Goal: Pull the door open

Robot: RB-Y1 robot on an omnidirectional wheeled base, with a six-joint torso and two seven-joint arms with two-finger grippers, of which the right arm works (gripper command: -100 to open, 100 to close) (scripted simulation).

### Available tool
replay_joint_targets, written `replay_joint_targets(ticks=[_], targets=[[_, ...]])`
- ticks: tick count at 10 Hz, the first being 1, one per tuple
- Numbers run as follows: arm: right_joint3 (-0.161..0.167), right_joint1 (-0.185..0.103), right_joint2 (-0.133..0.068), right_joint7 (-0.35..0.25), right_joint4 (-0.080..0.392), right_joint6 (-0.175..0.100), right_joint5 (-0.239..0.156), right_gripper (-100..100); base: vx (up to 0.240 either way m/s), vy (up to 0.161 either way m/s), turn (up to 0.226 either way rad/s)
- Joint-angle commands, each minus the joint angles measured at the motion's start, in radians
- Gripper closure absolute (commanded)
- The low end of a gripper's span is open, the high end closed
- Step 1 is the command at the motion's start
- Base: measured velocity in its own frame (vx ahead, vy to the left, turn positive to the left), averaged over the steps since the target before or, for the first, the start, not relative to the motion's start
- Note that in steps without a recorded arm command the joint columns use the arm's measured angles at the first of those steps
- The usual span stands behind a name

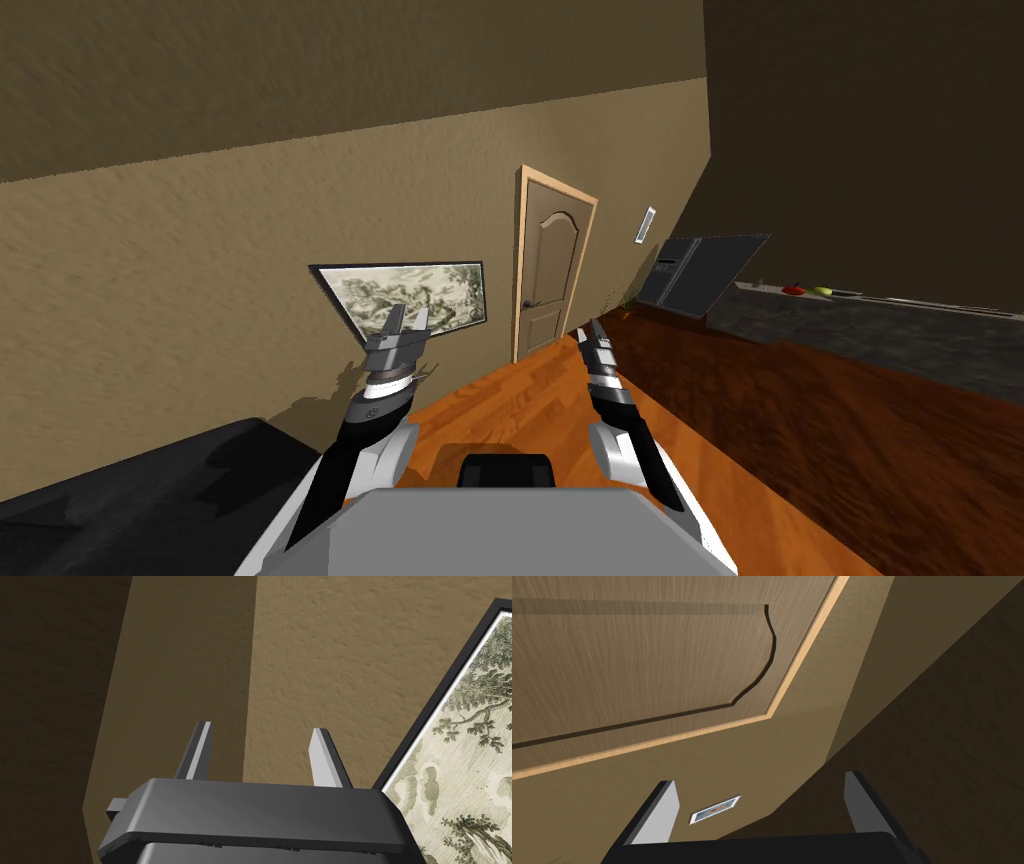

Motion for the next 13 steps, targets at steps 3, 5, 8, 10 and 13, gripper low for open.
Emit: replay_joint_targets(ticks=[3,5,8,10,13], targets=[[0.019,-0.043,-0.031,0.004,0.104,-0.020,-0.032,-100,0.090,-0.058,0.116],[0.030,-0.066,-0.051,0.005,0.163,-0.033,-0.052,-100,0.083,-0.061,0.134],[0.041,-0.089,-0.071,0.006,0.228,-0.047,-0.073,-100,0.072,-0.060,0.111],[0.053,-0.114,-0.092,0.007,0.283,-0.061,-0.095,-100,0.065,-0.055,0.111],[0.066,-0.139,-0.113,0.008,0.353,-0.075,-0.118,-100,0.051,-0.055,0.100]])
